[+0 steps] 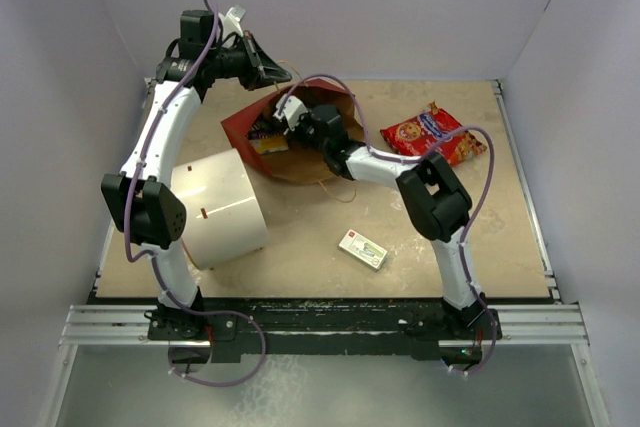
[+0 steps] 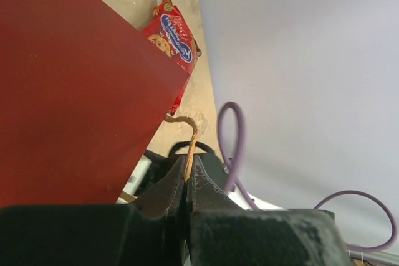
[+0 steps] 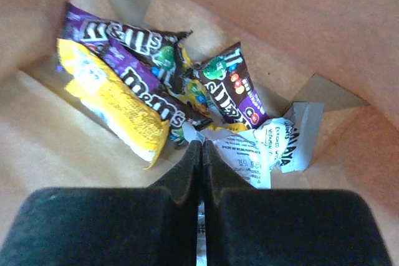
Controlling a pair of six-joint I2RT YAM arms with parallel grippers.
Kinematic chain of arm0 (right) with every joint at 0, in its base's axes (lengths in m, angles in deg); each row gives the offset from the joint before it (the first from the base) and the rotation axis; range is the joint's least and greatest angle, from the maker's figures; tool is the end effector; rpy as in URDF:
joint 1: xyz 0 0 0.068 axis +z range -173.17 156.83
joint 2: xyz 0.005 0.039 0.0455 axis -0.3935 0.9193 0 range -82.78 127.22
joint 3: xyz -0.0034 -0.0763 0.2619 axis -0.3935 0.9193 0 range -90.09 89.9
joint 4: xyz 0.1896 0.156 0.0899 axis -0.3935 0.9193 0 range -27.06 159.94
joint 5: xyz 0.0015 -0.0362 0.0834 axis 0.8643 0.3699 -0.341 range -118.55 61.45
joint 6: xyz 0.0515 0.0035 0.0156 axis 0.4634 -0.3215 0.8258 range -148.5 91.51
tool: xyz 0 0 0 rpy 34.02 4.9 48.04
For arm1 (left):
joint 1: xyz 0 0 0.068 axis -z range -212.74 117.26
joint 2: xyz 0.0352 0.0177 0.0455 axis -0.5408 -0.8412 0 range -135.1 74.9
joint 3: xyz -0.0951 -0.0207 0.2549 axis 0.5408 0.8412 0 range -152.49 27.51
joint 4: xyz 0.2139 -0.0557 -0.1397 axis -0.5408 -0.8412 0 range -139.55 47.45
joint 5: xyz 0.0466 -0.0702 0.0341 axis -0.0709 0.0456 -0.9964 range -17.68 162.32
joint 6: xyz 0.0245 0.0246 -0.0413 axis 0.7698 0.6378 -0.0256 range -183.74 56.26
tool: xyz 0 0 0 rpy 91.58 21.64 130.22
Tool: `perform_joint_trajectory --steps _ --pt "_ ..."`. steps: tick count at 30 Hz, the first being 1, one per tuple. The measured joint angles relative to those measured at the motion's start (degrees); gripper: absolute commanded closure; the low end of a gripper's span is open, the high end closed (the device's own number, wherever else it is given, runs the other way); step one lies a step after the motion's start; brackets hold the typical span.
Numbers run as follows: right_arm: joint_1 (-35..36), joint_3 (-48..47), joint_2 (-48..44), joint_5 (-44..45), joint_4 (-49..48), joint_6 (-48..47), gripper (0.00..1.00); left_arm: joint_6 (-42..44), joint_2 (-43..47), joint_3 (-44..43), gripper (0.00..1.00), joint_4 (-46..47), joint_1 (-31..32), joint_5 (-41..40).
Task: Take the snacks out of the paper bag
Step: Take out the snack from the paper bag, then place the snack at the center of the board.
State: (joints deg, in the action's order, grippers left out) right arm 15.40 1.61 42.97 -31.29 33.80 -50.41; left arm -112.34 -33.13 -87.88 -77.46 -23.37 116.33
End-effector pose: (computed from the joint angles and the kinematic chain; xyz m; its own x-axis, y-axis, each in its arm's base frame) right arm 0.4005 0.3216 0.2105 0.1414 -0.3642 -0.9205 -0.6544 0.6634 -0.3630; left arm 0.4157 -0.0935 0.4093 -0.8454 -0.4073 -0.3454 0.1372 0.4594 -0.8776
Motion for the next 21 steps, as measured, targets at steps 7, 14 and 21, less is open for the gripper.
perform_joint_trajectory --steps 7,14,21 --pt "0.00 9.84 -13.77 -6.10 0.92 6.25 1.00 -0.39 0.02 1.07 1.00 0.96 0.00 0.00" --pt "0.00 20.68 -33.75 -10.49 9.22 9.66 1.00 -1.84 0.87 6.64 1.00 3.69 0.00 -0.57" --pt "0.04 29.03 -55.39 -8.52 22.60 14.91 1.00 -2.93 2.64 9.62 1.00 7.15 0.00 -1.51"
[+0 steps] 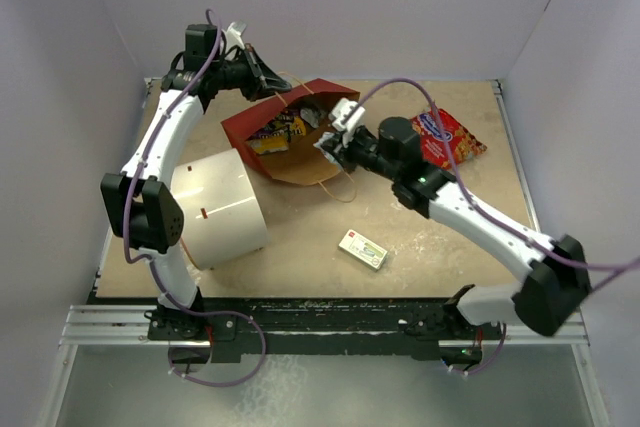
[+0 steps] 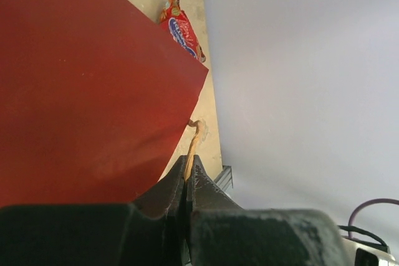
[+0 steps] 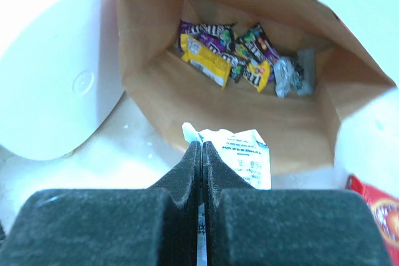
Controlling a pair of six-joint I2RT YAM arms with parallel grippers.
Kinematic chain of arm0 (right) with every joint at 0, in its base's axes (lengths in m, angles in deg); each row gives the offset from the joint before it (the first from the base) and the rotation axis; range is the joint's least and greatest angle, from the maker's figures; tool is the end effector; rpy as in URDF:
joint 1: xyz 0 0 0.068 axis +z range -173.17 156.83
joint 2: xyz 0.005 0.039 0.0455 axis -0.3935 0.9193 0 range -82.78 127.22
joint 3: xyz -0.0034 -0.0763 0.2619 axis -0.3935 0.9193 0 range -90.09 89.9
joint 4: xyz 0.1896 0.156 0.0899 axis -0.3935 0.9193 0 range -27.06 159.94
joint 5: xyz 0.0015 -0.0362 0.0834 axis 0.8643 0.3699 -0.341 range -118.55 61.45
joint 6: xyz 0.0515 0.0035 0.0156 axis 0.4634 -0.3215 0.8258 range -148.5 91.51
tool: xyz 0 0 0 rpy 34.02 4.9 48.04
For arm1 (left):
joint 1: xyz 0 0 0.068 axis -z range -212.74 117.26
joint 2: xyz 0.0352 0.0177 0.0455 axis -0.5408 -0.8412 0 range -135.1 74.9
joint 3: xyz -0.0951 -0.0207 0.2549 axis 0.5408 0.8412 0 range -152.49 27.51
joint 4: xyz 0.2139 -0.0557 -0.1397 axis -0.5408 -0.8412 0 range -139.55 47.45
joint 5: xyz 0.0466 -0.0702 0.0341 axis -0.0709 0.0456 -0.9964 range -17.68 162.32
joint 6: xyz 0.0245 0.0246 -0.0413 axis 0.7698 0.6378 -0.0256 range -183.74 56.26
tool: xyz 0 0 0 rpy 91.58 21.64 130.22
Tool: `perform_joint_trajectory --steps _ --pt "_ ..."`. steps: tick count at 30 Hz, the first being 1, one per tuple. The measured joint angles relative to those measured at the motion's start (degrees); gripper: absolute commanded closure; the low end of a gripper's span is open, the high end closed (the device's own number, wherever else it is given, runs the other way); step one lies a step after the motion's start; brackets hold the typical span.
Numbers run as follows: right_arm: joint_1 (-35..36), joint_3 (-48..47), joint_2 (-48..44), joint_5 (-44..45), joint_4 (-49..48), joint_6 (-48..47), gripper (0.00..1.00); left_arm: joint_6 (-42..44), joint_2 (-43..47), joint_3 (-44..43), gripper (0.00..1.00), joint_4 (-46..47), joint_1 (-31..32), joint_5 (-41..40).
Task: Take the snacks out of the paper bag
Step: Place the snack at the center of the board.
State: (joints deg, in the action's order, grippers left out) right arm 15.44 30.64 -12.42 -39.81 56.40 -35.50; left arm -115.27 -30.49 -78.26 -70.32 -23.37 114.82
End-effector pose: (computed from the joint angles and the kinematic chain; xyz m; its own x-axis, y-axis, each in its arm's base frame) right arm 0.2237 0.1875 0.3652 0.0317 -0.1280 -0.9913 -0.7661 0.6339 -0.1063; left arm 0.4142 -0.0926 0.3835 -0.8396 -0.4465 -0.3092 0.0876 0.4504 -0.8885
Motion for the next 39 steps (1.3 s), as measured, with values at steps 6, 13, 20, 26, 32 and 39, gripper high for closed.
perform_joint_trajectory --steps 6,13,20,26,32,39 --pt "-0.11 0.87 -9.53 14.12 11.45 9.64 1.00 -0.48 1.05 1.46 1.00 2.93 0.02 -0.85" --pt "-6.71 0.44 -6.08 38.60 27.65 29.66 1.00 -1.46 1.16 1.68 1.00 3.87 0.02 -0.98" --pt "-23.63 -0.39 5.11 47.47 34.23 40.59 1.00 -1.49 1.60 2.54 1.00 4.57 0.02 -0.81" --pt "-35.54 -5.79 16.35 50.42 33.66 46.10 1.00 -1.68 2.03 2.54 1.00 4.57 0.07 0.07" --pt "-41.03 -9.99 25.70 51.69 31.93 48.65 1.00 -1.99 2.08 2.51 1.00 4.57 0.15 0.94" --pt "-43.91 -12.74 35.82 54.40 27.02 46.58 1.00 -1.97 2.08 2.10 1.00 4.55 0.20 1.01"
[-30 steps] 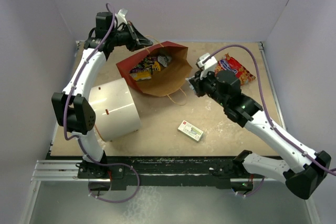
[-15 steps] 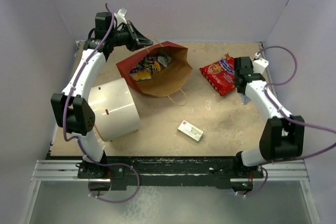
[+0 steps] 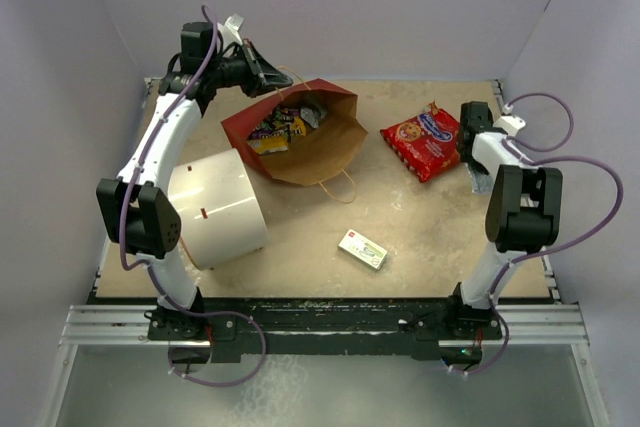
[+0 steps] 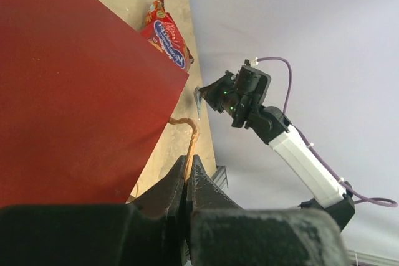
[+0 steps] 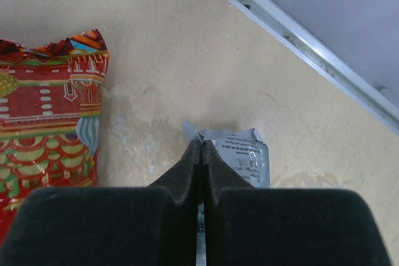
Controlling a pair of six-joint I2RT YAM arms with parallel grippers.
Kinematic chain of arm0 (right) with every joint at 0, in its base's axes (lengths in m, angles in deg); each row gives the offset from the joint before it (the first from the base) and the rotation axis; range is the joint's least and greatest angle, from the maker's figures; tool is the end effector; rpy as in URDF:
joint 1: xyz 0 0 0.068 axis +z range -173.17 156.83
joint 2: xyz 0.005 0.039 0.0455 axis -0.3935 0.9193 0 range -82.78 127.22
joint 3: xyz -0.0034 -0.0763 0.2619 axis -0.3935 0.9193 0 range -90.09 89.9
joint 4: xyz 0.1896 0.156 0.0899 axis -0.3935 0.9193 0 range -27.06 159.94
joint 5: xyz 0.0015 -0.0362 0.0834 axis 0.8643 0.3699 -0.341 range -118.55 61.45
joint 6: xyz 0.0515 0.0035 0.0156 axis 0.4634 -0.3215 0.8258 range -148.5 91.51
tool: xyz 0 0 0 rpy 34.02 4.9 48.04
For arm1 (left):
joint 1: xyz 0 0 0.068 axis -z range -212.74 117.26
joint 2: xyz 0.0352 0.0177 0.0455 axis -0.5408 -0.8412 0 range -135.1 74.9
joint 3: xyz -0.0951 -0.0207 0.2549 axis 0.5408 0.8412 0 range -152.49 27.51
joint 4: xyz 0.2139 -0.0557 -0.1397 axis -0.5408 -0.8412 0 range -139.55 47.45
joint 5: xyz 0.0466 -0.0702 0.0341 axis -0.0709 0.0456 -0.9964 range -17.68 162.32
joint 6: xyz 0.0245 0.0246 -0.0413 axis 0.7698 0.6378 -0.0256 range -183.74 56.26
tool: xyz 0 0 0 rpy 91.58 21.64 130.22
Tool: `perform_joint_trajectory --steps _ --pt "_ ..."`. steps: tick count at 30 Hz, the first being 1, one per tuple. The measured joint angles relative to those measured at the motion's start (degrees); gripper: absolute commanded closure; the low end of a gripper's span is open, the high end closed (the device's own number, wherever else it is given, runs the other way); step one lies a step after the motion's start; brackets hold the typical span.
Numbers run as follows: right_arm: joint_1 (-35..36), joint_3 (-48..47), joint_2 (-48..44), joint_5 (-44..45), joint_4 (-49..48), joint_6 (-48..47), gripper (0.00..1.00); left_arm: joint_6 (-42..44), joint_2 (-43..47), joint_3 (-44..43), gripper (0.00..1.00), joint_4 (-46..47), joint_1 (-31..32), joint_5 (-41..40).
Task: Take the snacks out of the paper bag
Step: Place the snack at the center of the board, then take out the snack from the paper bag.
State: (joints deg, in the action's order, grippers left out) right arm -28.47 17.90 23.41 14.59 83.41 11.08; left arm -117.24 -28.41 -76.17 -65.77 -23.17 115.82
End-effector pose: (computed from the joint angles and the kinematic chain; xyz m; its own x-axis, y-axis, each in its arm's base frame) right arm 0.3839 -0.0601 0.1974 -0.3323 0.4976 -0.8012 0.8729 0.4841 -0.0614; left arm 0.4076 -0.0935 0.3932 -0.8274 -0.4519 -0.3334 0.1361 0.4146 -0.8998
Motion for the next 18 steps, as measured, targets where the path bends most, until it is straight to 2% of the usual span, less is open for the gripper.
perform_joint_trajectory --steps 1,2,5,7,9,13,18 --pt "-0.07 0.00 0.74 0.07 -1.01 -0.68 0.99 0.02 0.00 -0.02 1.00 -0.02 0.00 0.00" --pt "-0.07 0.00 1.53 0.35 -2.10 -1.62 0.89 0.02 0.00 -0.02 1.00 -0.02 0.00 0.00" --pt "-0.07 0.00 2.69 0.17 -5.38 -4.31 0.52 0.02 0.00 -0.02 1.00 -0.17 0.00 0.00" --pt "-0.07 0.00 2.60 -0.70 -7.45 -5.88 0.38 0.02 0.00 -0.02 1.00 -0.17 0.00 0.00" --pt "-0.02 0.00 2.01 -1.73 -7.89 -6.80 0.32 0.02 -0.02 -0.02 1.00 -0.17 0.00 0.00" --pt "0.04 0.02 -1.77 -4.72 -5.14 -7.08 0.27 0.04 -0.02 -0.02 1.00 -0.17 0.04 0.00" --pt "1.33 1.81 -14.53 -12.20 -0.24 -7.43 0.25 0.07 -0.02 -0.02 1.00 -0.22 0.39 0.04"
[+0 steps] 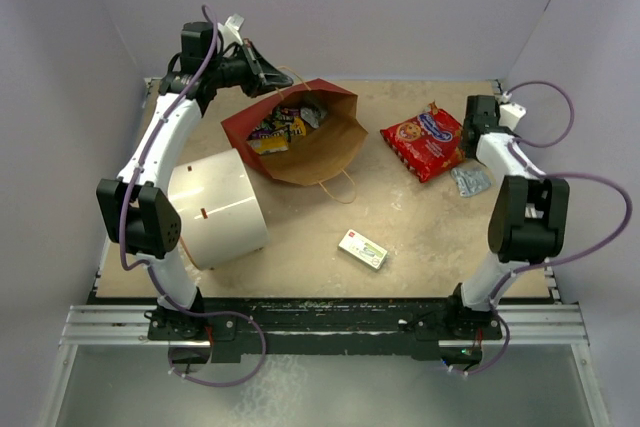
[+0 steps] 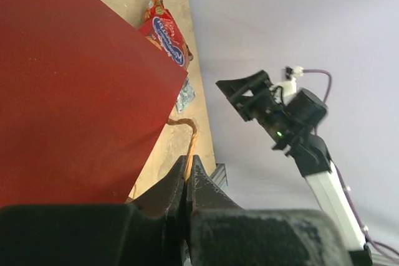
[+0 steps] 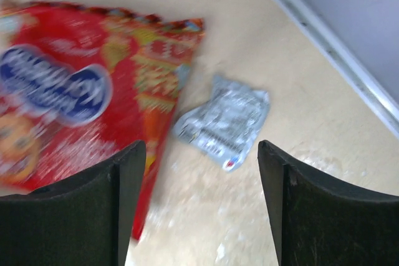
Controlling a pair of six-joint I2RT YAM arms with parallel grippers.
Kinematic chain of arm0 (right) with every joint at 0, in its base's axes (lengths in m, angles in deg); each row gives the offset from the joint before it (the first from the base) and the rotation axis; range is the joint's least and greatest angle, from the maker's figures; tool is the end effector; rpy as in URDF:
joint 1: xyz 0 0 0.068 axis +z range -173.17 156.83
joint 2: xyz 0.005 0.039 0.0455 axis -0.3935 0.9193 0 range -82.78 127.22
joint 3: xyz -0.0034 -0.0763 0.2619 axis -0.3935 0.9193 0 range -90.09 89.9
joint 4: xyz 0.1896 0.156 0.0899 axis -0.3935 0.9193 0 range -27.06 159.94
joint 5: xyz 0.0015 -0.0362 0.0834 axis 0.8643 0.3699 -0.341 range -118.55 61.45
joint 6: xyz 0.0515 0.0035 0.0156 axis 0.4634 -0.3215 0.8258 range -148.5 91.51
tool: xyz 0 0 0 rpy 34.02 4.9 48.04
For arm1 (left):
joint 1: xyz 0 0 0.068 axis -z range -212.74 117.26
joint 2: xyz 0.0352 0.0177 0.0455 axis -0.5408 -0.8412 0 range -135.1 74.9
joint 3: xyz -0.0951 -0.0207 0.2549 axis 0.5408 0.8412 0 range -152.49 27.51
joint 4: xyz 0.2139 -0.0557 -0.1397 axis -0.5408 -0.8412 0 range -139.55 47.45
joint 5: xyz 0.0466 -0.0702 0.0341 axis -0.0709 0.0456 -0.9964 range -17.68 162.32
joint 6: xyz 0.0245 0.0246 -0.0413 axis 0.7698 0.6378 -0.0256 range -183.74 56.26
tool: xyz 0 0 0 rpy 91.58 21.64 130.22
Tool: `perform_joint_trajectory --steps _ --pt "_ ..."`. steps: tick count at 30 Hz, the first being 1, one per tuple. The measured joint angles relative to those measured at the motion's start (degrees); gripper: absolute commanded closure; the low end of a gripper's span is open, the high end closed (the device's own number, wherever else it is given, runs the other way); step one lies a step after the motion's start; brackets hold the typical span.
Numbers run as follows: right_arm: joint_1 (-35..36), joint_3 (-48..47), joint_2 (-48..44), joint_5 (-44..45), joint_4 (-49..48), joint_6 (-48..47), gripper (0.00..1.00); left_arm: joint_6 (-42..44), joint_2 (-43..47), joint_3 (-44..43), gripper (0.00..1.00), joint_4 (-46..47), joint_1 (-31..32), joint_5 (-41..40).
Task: Take the snacks out of the paper bag
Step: Take out the snack from the paper bag.
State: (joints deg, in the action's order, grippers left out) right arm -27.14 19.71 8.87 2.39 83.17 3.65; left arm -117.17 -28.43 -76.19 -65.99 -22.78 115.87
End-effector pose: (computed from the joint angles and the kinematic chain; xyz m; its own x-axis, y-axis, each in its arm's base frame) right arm 0.3535 -0.0429 0.2741 -0.3265 0.4800 -0.8142 0.7275 0.6776 0.1078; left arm 0.4069 -0.0962 0.3928 -0.8320 -0.4450 -0.3315 0.1368 0.4144 -0.8997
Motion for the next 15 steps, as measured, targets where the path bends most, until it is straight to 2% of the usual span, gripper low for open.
perform_joint_trajectory --steps 6,10,15 --pt "8.00 2.32 -13.29 -8.87 4.39 -0.35 0.24 0.00 0.00 0.00 1.00 -0.17 0.48 0.17" --pt "13.88 5.40 -17.99 -15.65 6.97 0.46 0.23 0.00 0.00 0.13 1.00 -0.35 1.03 0.11" --pt "21.27 6.95 -20.46 -20.09 8.94 0.04 0.20 0.00 0.00 1.01 1.00 -1.25 2.84 -0.13"
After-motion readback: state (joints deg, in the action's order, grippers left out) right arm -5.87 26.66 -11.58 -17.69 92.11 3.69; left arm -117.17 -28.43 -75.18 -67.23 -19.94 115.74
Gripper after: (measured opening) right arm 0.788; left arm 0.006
